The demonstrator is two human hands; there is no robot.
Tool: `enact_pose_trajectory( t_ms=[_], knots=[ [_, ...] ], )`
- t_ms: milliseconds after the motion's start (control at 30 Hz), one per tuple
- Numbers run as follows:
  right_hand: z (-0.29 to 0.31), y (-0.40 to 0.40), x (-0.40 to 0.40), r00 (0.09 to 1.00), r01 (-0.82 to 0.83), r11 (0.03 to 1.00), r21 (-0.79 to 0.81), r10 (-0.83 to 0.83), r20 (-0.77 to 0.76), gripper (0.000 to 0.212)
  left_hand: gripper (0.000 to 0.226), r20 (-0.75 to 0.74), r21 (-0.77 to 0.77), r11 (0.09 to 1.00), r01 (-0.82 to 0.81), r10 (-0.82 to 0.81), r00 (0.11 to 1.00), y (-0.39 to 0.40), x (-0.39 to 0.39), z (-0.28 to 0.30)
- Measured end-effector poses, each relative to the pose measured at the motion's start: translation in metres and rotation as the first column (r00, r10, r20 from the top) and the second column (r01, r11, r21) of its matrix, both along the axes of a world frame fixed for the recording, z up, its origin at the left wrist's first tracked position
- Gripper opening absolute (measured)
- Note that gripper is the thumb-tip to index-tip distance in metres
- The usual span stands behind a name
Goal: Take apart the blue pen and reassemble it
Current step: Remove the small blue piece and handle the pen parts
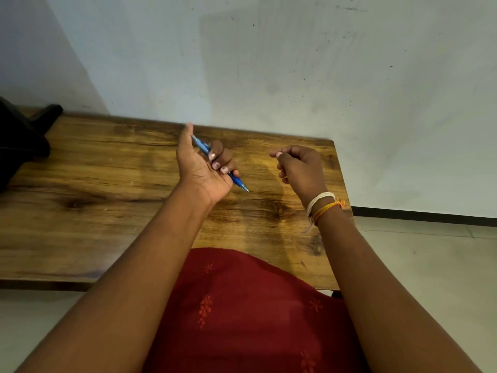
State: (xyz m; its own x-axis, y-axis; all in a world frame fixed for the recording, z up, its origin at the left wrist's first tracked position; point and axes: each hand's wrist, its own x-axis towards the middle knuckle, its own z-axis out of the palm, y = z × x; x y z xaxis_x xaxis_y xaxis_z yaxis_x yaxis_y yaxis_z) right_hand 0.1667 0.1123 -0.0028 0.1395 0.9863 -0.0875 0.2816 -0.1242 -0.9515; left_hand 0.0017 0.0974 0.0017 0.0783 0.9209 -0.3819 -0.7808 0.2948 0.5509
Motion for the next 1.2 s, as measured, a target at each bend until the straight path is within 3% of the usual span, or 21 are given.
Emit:
enact_pose_trajectory(
  t_ms=[133, 533, 1200],
  knots=[
    [-0.002, 0.001, 0.0, 1.0, -0.008, 0.999, -0.046, 0.007, -0.005, 0.022, 0.057, 0.033, -0.014, 1.0, 0.002, -0.001, 0.999, -0.001, -0.005, 0.003],
    [0.0, -0.002, -0.006, 0.999, -0.038, 0.996, -0.078, 0.039, 0.007, 0.021, 0.054, -0.256, 0.03, 0.999, -0.019, 0.026, 0.966, -0.004, -0.01, 0.017],
    [0.001, -0.004, -0.008, 0.997, -0.071, 0.989, -0.127, 0.074, 0.018, 0.021, 0.055, -0.098, 0.067, 0.996, -0.053, 0.06, 0.993, -0.004, -0.01, 0.019]
  ],
)
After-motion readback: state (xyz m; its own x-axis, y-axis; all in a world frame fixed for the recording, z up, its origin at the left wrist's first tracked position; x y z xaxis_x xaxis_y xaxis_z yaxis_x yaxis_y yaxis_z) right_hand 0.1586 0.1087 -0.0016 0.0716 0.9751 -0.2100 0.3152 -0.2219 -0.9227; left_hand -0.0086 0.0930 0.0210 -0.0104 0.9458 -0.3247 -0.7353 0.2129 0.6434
